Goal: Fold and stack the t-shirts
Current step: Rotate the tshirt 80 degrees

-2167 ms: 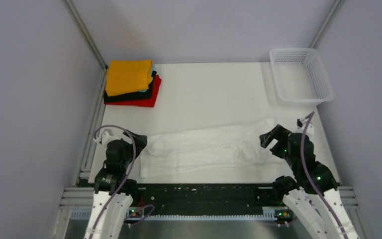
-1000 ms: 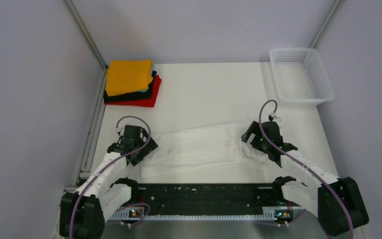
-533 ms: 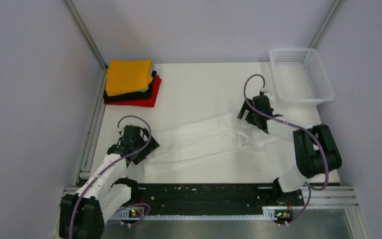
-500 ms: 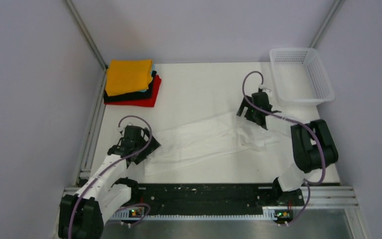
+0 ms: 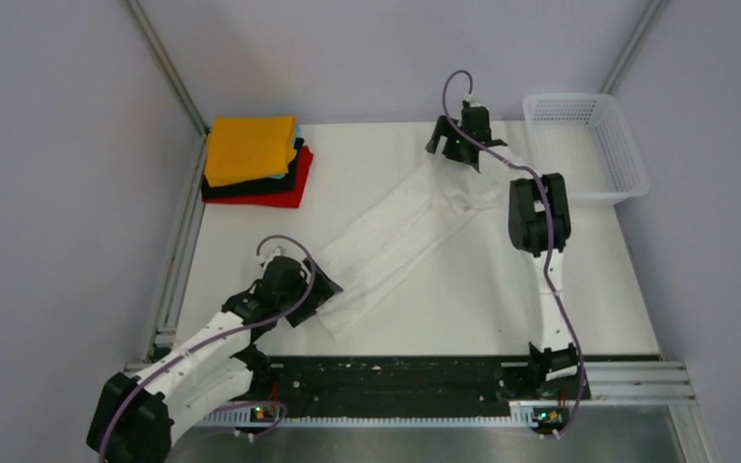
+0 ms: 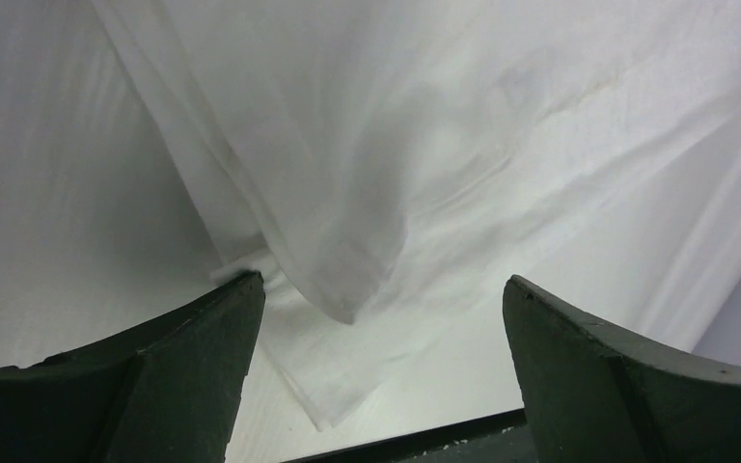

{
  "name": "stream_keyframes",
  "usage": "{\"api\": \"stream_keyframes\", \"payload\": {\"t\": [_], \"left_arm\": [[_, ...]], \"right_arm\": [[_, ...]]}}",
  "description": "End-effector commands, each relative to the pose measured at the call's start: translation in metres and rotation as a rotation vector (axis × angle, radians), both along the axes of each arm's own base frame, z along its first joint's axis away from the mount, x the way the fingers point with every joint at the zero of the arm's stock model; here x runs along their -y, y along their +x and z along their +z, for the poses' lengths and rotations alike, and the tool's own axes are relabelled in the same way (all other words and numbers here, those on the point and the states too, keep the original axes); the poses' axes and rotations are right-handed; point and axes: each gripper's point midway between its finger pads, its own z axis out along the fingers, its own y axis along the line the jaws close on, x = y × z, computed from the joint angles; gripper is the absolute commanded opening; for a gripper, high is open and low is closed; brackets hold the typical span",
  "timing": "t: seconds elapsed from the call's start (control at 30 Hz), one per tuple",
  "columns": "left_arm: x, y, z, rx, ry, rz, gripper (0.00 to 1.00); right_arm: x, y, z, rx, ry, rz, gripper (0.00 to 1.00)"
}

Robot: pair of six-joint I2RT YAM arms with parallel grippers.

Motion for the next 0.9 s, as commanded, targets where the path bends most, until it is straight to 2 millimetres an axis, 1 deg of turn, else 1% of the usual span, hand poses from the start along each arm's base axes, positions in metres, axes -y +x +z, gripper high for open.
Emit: {"api": "stream_keyframes", "payload": {"t": [0.0, 0.03, 0.1, 0.13, 0.17, 0.23, 0.33, 0.4, 0.47, 0.5, 0.53, 0.6, 0.63, 0.7, 0.77, 0.8, 0.83, 0.87], "left_arm": [[0.008, -0.046, -0.038, -0.2, -0.026, -0.041, 0.99], [0.013, -0.049, -0.042, -0.203, -0.044, -0.073, 0.99], [0.028, -0.059, -0.05, -0.219, -0.099, -0.156, 0.99], [0.033, -0.065, -0.055, -0.241, -0.107, -0.193, 0.99], [0.037, -0.07, -0.057, -0.26, -0.106, -0.221, 0.99], [0.048, -0.08, -0.056, -0.291, -0.095, -0.304, 0.99], [0.071, -0.09, -0.051, -0.299, -0.087, -0.411, 0.99], [0.086, -0.097, -0.05, -0.314, -0.101, -0.47, 0.99], [0.096, -0.105, -0.05, -0.34, -0.091, -0.519, 0.99], [0.1, -0.109, -0.05, -0.347, -0.078, -0.542, 0.99], [0.103, -0.112, -0.048, -0.349, -0.061, -0.56, 0.99], [0.105, -0.116, -0.042, -0.349, -0.014, -0.591, 0.99], [0.103, -0.116, -0.038, -0.343, 0.022, -0.595, 0.99], [0.099, -0.114, -0.026, -0.301, 0.074, -0.601, 0.99], [0.1, -0.111, -0.009, -0.244, 0.083, -0.622, 0.99], [0.1, -0.111, 0.001, -0.218, 0.091, -0.64, 0.99], [0.1, -0.111, 0.011, -0.191, 0.102, -0.656, 0.99], [0.099, -0.109, 0.02, -0.158, 0.116, -0.671, 0.99]], "right_arm": [[-0.05, 0.002, -0.068, -0.184, 0.182, 0.159, 0.94], [-0.063, 0.012, -0.065, -0.169, 0.241, 0.175, 0.93], [-0.095, 0.026, -0.057, -0.104, 0.362, 0.242, 0.93], [-0.107, 0.029, -0.062, -0.083, 0.398, 0.266, 0.93], [-0.119, 0.034, -0.058, -0.051, 0.417, 0.281, 0.93], [-0.135, 0.044, -0.045, 0.011, 0.462, 0.299, 0.93], [-0.148, 0.056, -0.028, 0.11, 0.527, 0.301, 0.93], [-0.157, 0.058, -0.015, 0.168, 0.541, 0.341, 0.94], [-0.165, 0.055, 0.006, 0.212, 0.506, 0.415, 0.94], [-0.166, 0.052, 0.014, 0.215, 0.462, 0.444, 0.94], [-0.164, 0.053, 0.023, 0.231, 0.415, 0.449, 0.95], [-0.156, 0.053, 0.053, 0.281, 0.332, 0.462, 0.97], [-0.151, 0.053, 0.066, 0.296, 0.29, 0.459, 0.97], [-0.142, 0.051, 0.1, 0.34, 0.224, 0.46, 0.99], [-0.136, 0.047, 0.138, 0.389, 0.179, 0.465, 0.99], [-0.134, 0.041, 0.167, 0.427, 0.165, 0.48, 0.99], [-0.132, 0.035, 0.19, 0.455, 0.152, 0.496, 0.99], [-0.13, 0.029, 0.208, 0.477, 0.139, 0.506, 0.99]]}}
